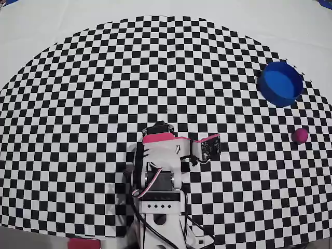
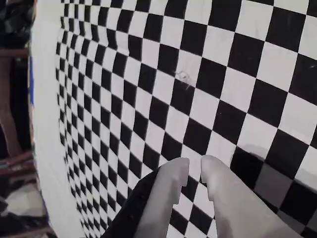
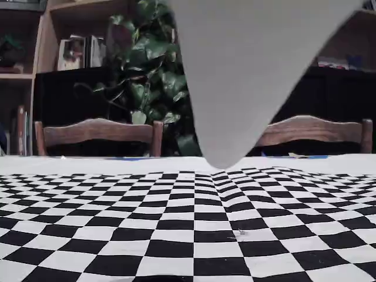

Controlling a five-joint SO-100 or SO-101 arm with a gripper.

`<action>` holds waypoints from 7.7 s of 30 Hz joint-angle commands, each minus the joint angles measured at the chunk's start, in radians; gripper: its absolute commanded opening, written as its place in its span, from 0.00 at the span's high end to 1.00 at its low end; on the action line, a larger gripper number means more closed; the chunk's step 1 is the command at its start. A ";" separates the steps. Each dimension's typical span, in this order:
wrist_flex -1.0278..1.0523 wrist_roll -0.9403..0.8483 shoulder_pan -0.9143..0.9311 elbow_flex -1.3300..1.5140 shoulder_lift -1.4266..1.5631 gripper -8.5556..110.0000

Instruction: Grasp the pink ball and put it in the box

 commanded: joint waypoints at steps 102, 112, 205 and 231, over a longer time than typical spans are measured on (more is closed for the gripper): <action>0.003 0.006 0.002 0.009 0.018 0.93; 0.003 0.006 0.002 0.009 0.018 0.93; -0.750 -1.341 0.298 0.008 -0.118 0.67; -0.756 -1.341 0.578 0.008 -0.115 0.67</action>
